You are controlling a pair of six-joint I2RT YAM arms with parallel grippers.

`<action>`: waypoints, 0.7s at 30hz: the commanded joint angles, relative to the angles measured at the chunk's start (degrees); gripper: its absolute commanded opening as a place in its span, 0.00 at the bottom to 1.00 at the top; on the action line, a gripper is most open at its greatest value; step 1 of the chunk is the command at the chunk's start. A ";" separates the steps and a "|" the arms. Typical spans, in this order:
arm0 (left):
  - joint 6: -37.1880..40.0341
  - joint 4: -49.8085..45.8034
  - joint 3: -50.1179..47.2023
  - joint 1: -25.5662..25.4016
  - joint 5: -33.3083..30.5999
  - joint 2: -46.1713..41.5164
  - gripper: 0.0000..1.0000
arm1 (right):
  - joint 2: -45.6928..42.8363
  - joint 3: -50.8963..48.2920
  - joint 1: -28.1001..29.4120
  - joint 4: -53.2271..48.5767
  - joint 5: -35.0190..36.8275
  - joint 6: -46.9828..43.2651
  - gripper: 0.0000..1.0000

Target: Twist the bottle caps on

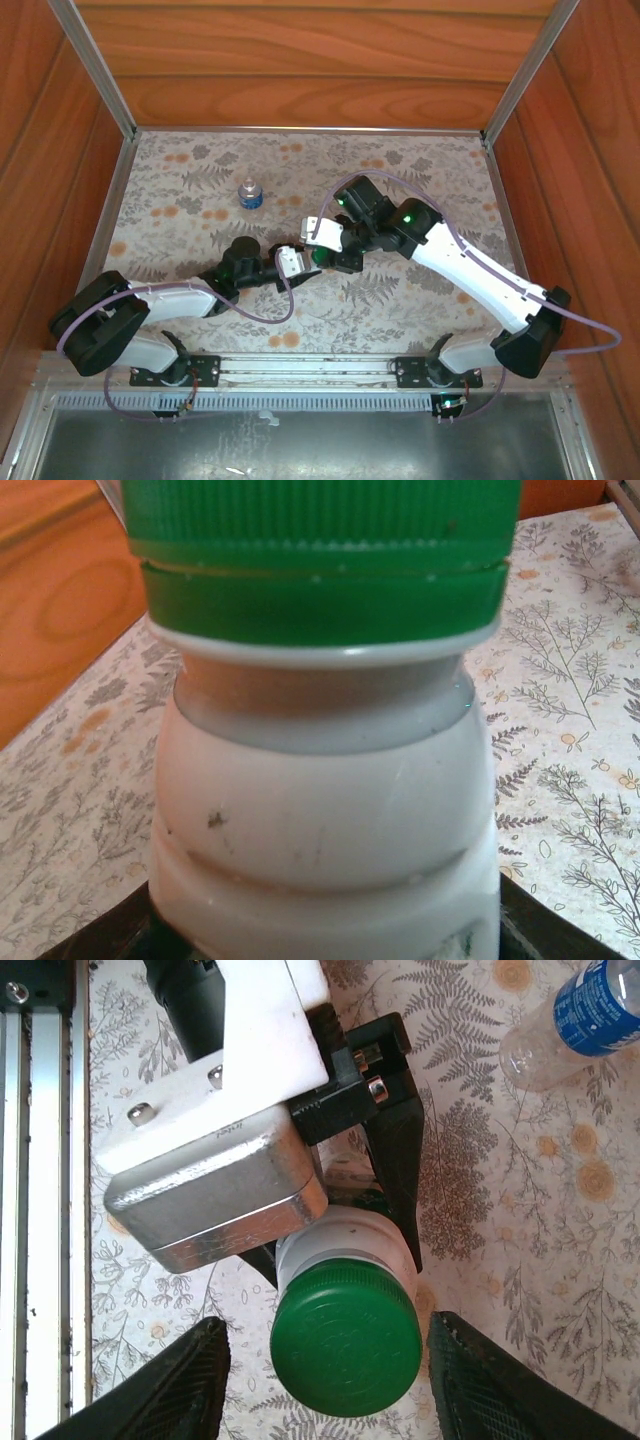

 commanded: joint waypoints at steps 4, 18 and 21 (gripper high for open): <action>0.93 0.99 -0.24 -0.52 -0.03 -0.22 0.52 | 0.06 -0.59 0.72 0.63 -2.97 2.01 0.62; 1.20 1.06 -0.63 -0.47 -0.62 -0.71 0.52 | -1.42 -2.04 1.66 2.38 -4.32 4.91 0.36; 1.33 1.06 -0.61 -0.42 -0.70 -0.83 0.52 | -1.01 -1.73 1.95 2.37 -4.20 4.99 0.37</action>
